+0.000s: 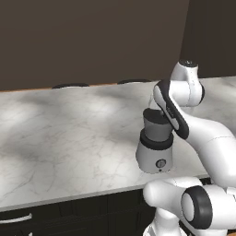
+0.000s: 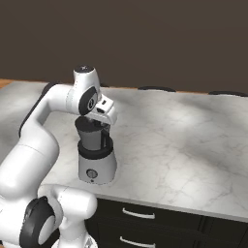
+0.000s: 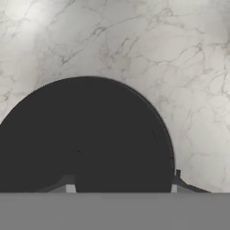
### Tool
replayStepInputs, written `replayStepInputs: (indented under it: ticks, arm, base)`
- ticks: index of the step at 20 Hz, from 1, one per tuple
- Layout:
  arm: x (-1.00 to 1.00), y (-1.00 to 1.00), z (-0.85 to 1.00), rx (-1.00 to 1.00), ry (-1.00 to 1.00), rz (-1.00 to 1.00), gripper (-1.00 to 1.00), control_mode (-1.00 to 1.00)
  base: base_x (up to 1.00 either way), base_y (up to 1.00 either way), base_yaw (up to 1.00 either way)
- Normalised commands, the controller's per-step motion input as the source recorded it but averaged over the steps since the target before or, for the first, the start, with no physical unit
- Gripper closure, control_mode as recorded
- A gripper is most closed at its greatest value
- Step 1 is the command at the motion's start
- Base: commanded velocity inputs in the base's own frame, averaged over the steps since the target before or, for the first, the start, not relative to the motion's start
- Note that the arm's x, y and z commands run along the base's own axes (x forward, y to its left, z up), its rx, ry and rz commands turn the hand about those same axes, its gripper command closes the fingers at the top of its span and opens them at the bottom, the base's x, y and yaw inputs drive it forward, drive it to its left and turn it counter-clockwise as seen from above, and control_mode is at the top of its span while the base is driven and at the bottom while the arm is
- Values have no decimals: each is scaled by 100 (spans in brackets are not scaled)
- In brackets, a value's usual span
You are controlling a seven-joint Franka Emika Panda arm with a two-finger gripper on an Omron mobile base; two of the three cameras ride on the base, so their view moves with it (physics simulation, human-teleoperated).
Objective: Close the lid blender by securely placing the lid on top.
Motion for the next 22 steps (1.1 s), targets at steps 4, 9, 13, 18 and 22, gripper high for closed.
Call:
replayStepInputs:
  ticks: [4, 9, 13, 18, 22]
  arm:
    - [0, 0, -2, 0, -2, 0, -100, -100]
    - [0, 0, 0, 0, -3, 0, -100, -100]
    - [-3, 0, 12, 0, -7, 0, -100, -100]
    - [-32, 0, 36, 0, -13, 0, -100, -100]
    - [-55, 0, 34, 0, -15, 0, -100, -100]
  base:
    - [0, 0, 0]
    - [0, 0, 0]
    - [0, 0, 0]
    - [0, 0, 0]
    - [0, 0, 0]
